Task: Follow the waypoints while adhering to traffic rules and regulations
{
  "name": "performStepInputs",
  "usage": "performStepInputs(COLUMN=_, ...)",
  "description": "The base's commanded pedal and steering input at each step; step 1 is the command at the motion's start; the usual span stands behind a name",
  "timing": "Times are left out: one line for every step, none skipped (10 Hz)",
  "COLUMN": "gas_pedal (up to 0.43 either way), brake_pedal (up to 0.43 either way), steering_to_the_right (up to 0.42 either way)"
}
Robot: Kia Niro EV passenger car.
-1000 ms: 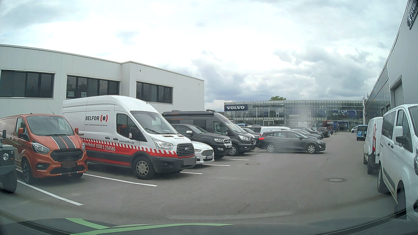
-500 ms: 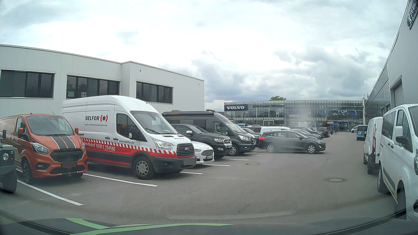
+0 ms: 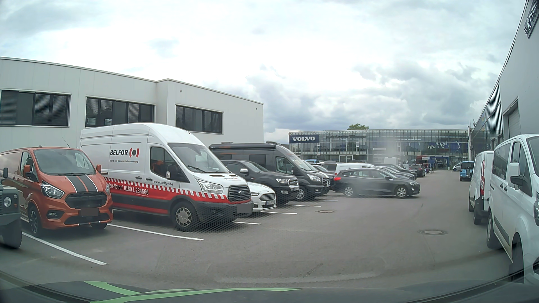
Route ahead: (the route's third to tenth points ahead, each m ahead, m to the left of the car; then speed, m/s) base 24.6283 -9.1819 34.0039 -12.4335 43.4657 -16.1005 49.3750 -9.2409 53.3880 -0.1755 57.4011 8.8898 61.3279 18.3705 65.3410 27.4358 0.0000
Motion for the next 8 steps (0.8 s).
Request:
performStepInputs(gas_pedal=0.0, brake_pedal=0.524, steering_to_the_right=-0.61)
performStepInputs(gas_pedal=0.0, brake_pedal=0.524, steering_to_the_right=-0.61)
performStepInputs(gas_pedal=0.0, brake_pedal=0.524, steering_to_the_right=-0.61)
performStepInputs(gas_pedal=0.0, brake_pedal=0.524, steering_to_the_right=-0.61)
performStepInputs(gas_pedal=0.0, brake_pedal=0.524, steering_to_the_right=-0.61)
performStepInputs(gas_pedal=0.0, brake_pedal=0.53, steering_to_the_right=-0.61)
performStepInputs(gas_pedal=0.0, brake_pedal=0.524, steering_to_the_right=-0.61)
performStepInputs(gas_pedal=0.0, brake_pedal=0.53, steering_to_the_right=-0.61)
